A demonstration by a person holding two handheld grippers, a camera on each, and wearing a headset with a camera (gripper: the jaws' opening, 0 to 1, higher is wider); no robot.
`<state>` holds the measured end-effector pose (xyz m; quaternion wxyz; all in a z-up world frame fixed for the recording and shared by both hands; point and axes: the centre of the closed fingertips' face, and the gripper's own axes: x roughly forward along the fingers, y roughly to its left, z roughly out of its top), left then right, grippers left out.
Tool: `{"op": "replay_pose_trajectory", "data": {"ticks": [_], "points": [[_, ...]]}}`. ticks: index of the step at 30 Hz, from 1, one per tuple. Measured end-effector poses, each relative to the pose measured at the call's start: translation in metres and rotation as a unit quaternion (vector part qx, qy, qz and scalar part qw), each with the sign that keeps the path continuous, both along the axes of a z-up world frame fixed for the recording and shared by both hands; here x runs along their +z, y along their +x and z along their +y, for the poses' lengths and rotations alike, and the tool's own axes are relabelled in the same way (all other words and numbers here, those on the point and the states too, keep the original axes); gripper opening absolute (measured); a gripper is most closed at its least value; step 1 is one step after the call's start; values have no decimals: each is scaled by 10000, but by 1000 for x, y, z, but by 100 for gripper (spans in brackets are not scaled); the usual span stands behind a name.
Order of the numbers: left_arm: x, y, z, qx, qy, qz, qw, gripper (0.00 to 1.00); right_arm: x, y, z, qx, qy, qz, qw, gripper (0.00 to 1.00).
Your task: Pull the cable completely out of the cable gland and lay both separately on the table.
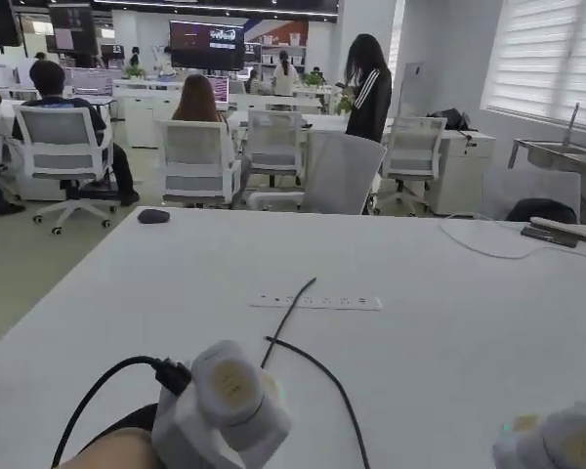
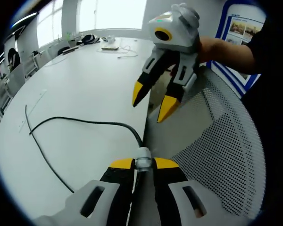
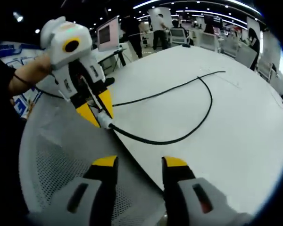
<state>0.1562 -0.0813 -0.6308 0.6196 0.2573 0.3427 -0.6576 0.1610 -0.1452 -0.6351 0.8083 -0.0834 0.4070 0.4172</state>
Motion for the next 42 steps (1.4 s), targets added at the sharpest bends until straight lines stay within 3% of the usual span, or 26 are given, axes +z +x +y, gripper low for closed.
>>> {"op": "replay_pose_trajectory", "data": {"ticks": [3,4,8,11,16,18,23,26,31,33,37,40,41,42], "points": [[1,-3,3,-41,38,11,10000,16,9,7,14,465,-54,-135,9988,34],[2,-4,5,-50,35,10,10000,16,11,7,23,796,-38,-122,9967,30],[4,-7,10,-175,47,-78,9998,16,10,4,42,1485,-118,74,9888,24],[5,-7,13,-281,86,-189,9994,16,8,-6,60,2059,3,398,9778,23],[6,-9,13,-394,85,-249,9989,16,7,-12,76,2453,158,691,9668,22],[4,-10,14,-516,133,-360,9979,16,12,-16,84,2513,394,888,9630,22],[5,-13,9,-658,112,-514,9964,16,11,-12,87,2651,305,874,9598,20],[5,-12,8,-723,122,-579,9956,16,9,-16,86,2935,175,867,9519,20],[5,-11,7,-765,124,-582,9953,16,5,-15,85,2880,65,921,9532,18],[5,-12,7,-782,108,-566,9953,16,5,-19,84,2914,53,1057,9507,14],[4,-13,9,-775,135,-475,9958,16,1,-21,86,3013,-9,974,9486,13],[1,-13,10,-707,132,-331,9969,16,0,-23,87,2896,-66,1017,9517,12],[0,-11,11,-652,137,-275,9974,16,0,-23,88,2909,-110,921,9522,12],[-1,-12,13,-505,180,-116,9985,16,0,-20,89,2947,-176,703,9528,12]]}}
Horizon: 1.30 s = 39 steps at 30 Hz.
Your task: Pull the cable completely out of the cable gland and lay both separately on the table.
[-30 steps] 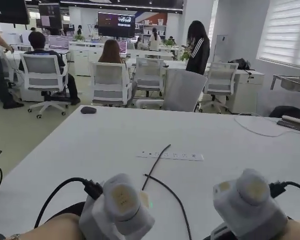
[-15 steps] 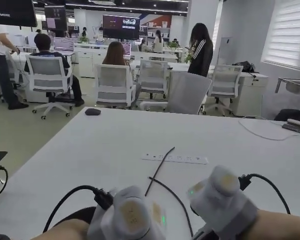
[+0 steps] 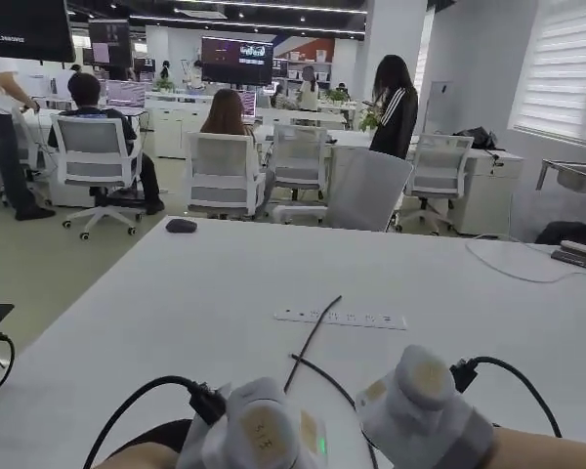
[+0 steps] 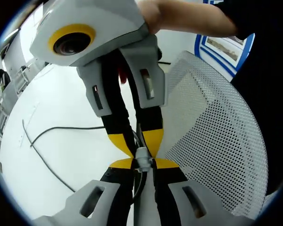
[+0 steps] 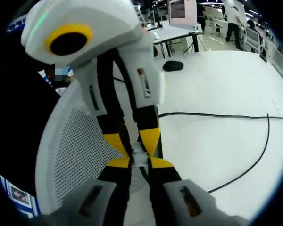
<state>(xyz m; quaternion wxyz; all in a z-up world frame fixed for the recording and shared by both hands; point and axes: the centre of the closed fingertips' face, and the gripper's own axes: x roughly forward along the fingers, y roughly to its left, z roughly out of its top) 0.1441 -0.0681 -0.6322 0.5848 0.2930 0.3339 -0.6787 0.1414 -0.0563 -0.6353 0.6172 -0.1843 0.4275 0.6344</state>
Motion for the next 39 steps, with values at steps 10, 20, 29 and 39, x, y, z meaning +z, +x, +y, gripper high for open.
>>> {"op": "replay_pose_trajectory", "data": {"ticks": [10,20,29,39], "points": [[-4,5,6,352,-42,782,9963,15,0,3,8,190,-189,-1177,9927,10],[0,7,8,721,-232,1479,9861,15,3,4,10,865,-514,-2767,9557,10],[0,7,6,418,-130,502,9978,15,7,10,-3,225,-232,-1644,9859,13],[8,13,1,-142,9,-1017,9947,15,7,15,3,212,-152,-1071,9939,17]]}}
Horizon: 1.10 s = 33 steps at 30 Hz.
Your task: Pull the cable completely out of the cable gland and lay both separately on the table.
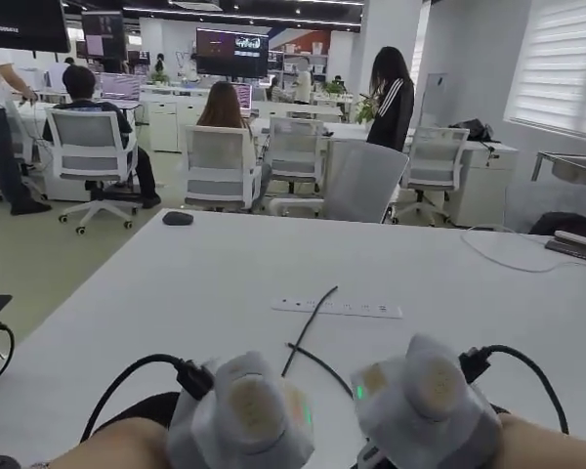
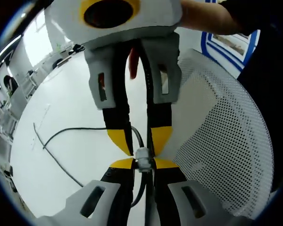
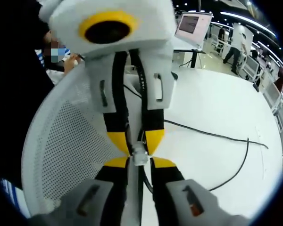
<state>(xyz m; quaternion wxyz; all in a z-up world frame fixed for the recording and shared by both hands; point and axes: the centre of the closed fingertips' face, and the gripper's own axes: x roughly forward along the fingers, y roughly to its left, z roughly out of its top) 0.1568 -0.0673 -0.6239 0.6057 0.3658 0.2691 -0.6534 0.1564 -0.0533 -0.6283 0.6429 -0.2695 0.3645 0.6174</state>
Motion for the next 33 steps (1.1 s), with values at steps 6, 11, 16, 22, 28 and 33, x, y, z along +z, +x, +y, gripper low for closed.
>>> {"op": "replay_pose_trajectory", "data": {"ticks": [6,11,16,22,28,33], "points": [[-1,-1,-1,-161,91,-299,9994,15,-3,-1,0,-57,-68,81,9999,12],[-2,2,1,-7,25,-20,10000,15,-4,-3,0,22,-156,-225,9996,12],[-1,6,1,175,-44,228,9996,15,-3,2,0,125,-278,-825,9961,11],[0,7,-2,595,-315,1070,9920,15,-1,4,-3,451,-434,-1643,9844,11],[-1,9,-3,1002,-552,1748,9779,15,-1,3,-4,540,-544,-2027,9762,11],[-7,1,-2,1009,-587,1838,9760,15,-7,-1,-4,382,-490,-1677,9839,12]]}}
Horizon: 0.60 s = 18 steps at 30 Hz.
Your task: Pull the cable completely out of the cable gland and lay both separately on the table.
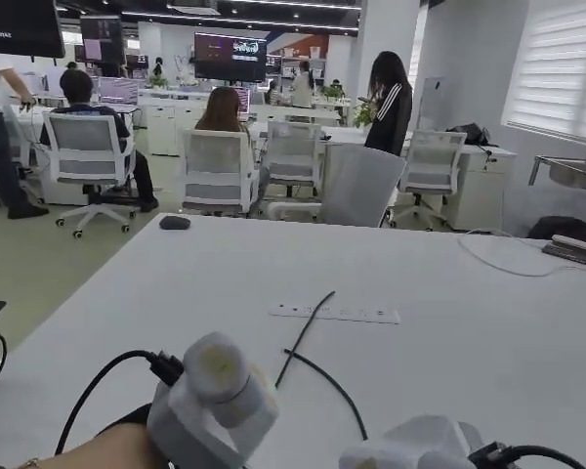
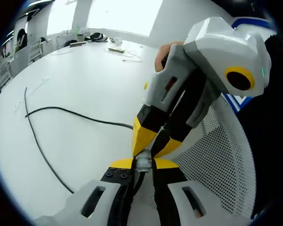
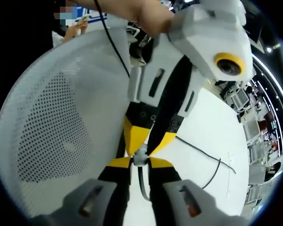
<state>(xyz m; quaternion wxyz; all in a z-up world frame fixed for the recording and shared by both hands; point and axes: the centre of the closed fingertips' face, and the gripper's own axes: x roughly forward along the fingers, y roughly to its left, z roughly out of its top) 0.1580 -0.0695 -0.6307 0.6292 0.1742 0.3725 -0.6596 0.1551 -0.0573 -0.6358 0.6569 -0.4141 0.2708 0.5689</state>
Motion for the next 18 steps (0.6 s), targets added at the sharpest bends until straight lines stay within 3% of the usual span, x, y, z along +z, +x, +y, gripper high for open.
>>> {"op": "replay_pose_trajectory", "data": {"ticks": [3,5,8,10,12,13,14,18], "points": [[-1,2,2,44,57,-256,9996,15,-2,7,-1,-424,164,57,9989,15],[0,4,3,13,42,-605,9982,15,-2,11,-4,-604,219,18,9979,20],[1,7,5,-128,122,-1278,9916,16,-4,14,-10,-989,334,25,9945,16],[2,7,3,-107,120,-1481,9888,16,-6,14,-13,-1081,358,-26,9935,13],[4,1,-1,-84,20,-1477,9890,16,-7,14,-15,-1105,362,-82,9932,10],[4,3,-2,-63,7,-1589,9873,16,-7,12,-16,-1119,376,-64,9930,7],[4,4,-1,-75,18,-1668,9860,16,-8,12,-16,-1135,391,-54,9928,5],[-2,4,1,-28,128,-1703,9853,16,-13,12,-20,-1280,371,-169,9909,5]]}}
